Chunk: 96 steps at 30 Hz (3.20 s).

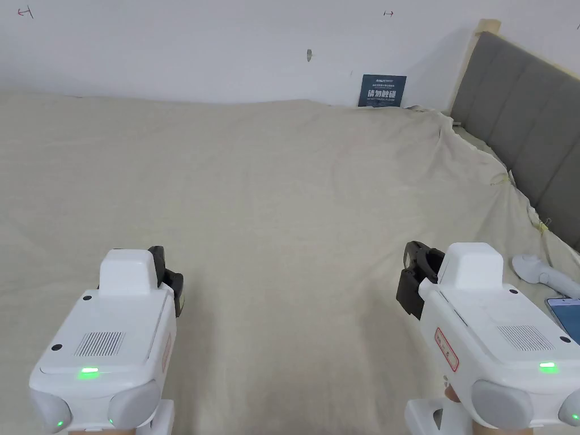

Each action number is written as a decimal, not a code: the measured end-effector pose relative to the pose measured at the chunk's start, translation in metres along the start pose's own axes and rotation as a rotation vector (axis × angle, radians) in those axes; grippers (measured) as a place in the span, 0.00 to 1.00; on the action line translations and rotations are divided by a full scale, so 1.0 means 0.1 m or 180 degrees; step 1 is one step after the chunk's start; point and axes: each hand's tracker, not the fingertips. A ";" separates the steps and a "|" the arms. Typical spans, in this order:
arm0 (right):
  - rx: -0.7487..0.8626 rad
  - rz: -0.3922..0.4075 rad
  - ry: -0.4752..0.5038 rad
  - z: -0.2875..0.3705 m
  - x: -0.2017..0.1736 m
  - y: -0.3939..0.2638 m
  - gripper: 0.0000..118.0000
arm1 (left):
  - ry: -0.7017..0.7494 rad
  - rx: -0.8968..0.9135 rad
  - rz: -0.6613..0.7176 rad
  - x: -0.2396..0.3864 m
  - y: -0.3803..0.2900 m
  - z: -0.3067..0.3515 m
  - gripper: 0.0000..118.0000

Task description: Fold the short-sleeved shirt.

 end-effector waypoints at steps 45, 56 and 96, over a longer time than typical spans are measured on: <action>0.0027 0.0034 -0.0005 0.00 0.00 0.05 0.00 | -0.0042 -0.0003 -0.0027 0.04 0.01 -0.01 0.00; 0.0010 -0.0046 -0.0004 0.00 0.00 0.10 0.93 | 0.0033 0.0002 0.0194 0.01 0.07 -0.02 0.99; 0.0013 -0.0069 -0.0036 0.02 0.01 0.17 1.00 | -0.0004 0.0069 0.0105 0.08 0.09 0.04 1.00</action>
